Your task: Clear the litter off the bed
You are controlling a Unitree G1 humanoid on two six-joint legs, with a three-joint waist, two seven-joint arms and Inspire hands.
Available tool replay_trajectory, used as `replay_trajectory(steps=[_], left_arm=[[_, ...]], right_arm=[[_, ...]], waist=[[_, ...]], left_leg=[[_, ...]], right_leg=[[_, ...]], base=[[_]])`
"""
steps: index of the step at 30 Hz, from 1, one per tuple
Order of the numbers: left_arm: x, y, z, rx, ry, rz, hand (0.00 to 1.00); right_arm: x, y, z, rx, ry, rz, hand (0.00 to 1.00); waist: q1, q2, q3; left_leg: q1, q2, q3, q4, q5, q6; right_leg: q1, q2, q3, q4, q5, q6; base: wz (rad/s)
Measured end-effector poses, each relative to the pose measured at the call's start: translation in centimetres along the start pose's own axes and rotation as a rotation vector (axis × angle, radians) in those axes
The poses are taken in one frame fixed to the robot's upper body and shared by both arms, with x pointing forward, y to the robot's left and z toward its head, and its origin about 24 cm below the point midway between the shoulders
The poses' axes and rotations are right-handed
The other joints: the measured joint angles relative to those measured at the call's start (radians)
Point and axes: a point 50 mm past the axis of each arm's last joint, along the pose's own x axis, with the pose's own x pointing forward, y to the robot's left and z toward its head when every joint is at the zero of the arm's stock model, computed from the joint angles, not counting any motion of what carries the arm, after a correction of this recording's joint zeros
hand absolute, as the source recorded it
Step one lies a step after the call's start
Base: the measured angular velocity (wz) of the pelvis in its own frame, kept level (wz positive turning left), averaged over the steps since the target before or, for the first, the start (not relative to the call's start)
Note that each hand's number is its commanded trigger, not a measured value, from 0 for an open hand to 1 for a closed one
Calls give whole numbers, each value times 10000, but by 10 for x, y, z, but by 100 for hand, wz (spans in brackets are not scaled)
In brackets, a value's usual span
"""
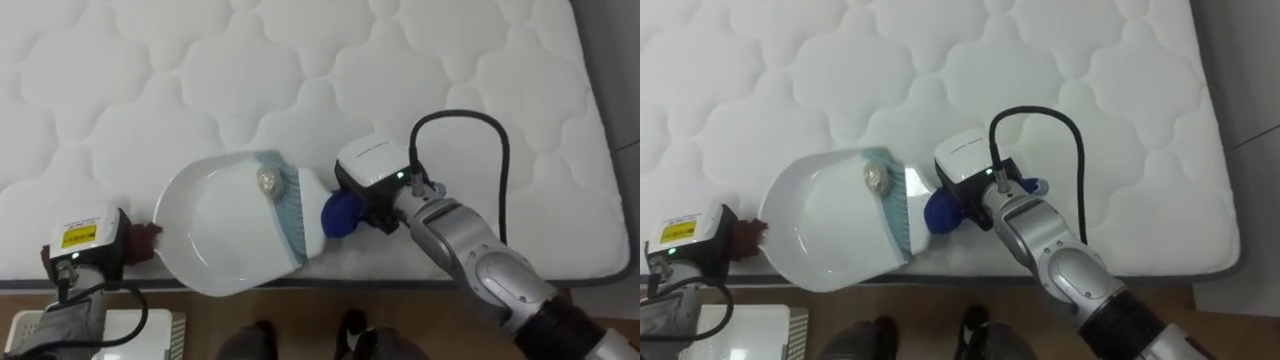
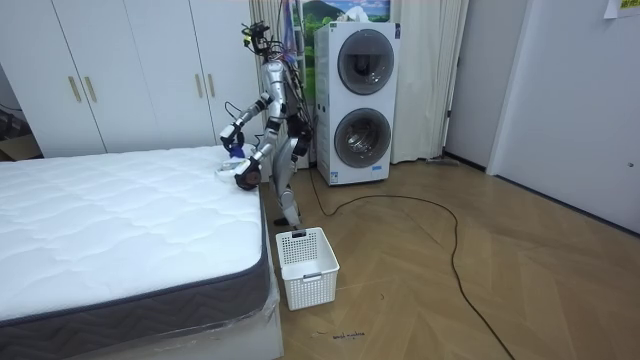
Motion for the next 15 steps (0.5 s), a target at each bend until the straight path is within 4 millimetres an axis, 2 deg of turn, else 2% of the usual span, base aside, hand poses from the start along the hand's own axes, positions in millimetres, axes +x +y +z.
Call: replay_trajectory(steps=[15], left_arm=[[-2, -1, -1, 175, -25, 381, 100]], right_arm=[[0, -4, -7, 574, 6, -456, 100]], waist=[[-11, 0, 43]], left_leg=[[-78, -6, -20, 8, -6, -5]], right_leg=[[-66, -8, -12, 98, -23, -4]], base=[[0]])
